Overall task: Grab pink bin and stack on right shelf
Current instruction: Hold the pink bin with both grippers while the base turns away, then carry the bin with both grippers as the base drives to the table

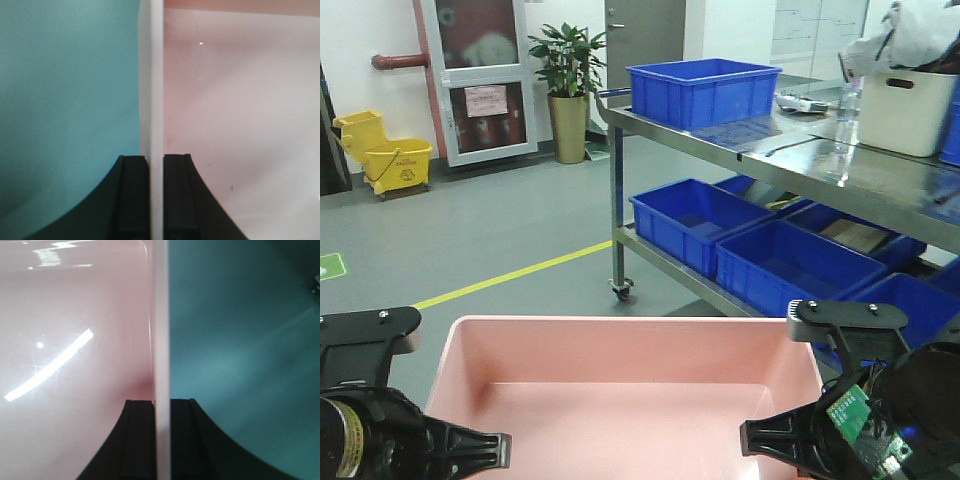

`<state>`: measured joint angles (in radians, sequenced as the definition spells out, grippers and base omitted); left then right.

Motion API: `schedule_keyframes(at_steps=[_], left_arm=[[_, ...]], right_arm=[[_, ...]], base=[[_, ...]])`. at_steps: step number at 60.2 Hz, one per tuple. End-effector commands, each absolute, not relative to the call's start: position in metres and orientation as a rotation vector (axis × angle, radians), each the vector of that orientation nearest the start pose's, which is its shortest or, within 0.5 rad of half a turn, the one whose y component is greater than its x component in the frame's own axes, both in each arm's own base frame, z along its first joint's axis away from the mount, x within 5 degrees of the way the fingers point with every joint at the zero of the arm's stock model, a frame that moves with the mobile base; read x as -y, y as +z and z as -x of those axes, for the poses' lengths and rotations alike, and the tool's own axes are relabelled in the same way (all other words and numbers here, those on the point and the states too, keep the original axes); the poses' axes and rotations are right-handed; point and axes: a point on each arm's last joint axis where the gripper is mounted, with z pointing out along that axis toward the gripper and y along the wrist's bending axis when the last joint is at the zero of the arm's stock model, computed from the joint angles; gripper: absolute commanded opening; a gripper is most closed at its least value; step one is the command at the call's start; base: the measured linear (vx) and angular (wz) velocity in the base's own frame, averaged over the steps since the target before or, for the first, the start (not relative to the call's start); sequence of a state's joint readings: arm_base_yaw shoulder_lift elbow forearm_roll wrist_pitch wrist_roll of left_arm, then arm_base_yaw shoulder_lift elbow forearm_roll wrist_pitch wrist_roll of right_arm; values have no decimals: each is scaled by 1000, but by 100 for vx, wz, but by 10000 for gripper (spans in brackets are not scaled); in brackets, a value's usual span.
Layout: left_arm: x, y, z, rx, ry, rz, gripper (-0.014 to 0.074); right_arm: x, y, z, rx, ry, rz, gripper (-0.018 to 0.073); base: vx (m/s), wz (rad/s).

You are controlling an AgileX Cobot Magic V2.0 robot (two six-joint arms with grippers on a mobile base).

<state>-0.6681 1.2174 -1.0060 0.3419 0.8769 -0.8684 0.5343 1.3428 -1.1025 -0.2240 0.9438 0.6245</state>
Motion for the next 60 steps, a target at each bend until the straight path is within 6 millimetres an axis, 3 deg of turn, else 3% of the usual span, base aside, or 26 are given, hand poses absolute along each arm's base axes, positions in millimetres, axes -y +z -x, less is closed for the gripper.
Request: schedule_keyframes(at_steps=[1, 60], left_arm=[[130, 340, -202, -2392, -285, 56, 125], [130, 340, -202, -2392, -285, 56, 125]], right_arm=[[-116, 329, -240, -2527, 100, 18, 64], [-116, 329, -240, -2527, 101, 18, 64]], base=[[37, 14], [41, 2]])
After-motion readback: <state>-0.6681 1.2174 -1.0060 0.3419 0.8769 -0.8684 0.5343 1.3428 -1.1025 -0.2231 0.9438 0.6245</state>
